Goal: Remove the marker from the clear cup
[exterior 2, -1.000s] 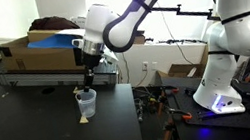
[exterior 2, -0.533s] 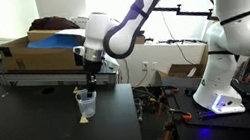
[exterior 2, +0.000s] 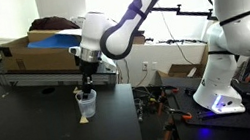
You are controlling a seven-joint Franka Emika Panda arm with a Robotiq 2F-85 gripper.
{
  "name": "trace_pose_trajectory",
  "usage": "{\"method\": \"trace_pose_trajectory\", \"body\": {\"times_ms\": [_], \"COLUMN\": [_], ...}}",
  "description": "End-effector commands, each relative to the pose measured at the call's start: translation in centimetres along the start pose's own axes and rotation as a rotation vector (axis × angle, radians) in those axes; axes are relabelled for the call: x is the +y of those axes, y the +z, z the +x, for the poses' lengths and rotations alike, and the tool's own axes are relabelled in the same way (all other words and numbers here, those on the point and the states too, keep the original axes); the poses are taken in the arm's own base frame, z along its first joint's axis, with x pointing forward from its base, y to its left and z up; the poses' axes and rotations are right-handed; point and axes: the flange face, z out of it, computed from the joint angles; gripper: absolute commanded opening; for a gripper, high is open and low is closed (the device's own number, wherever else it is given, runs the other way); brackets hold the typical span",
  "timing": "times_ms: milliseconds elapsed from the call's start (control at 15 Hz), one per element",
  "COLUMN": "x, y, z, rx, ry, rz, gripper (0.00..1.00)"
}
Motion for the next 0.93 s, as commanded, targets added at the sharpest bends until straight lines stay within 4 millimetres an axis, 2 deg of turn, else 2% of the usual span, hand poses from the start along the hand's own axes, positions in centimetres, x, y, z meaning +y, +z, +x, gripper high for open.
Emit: {"method": "trace_pose_trajectory", "body": {"times_ms": [0, 400, 867], "x": [0.5, 0.8, 0.7], "y": [0.2, 1.5, 2.7], "z": [0.8, 0.3, -0.1], "rx": [0.01, -0.003, -0.002], "ry": [0.005, 0.009, -0.01], "rz": [-0.009, -0.015, -0.021], "gripper": [0.55, 0.42, 0.42]}}
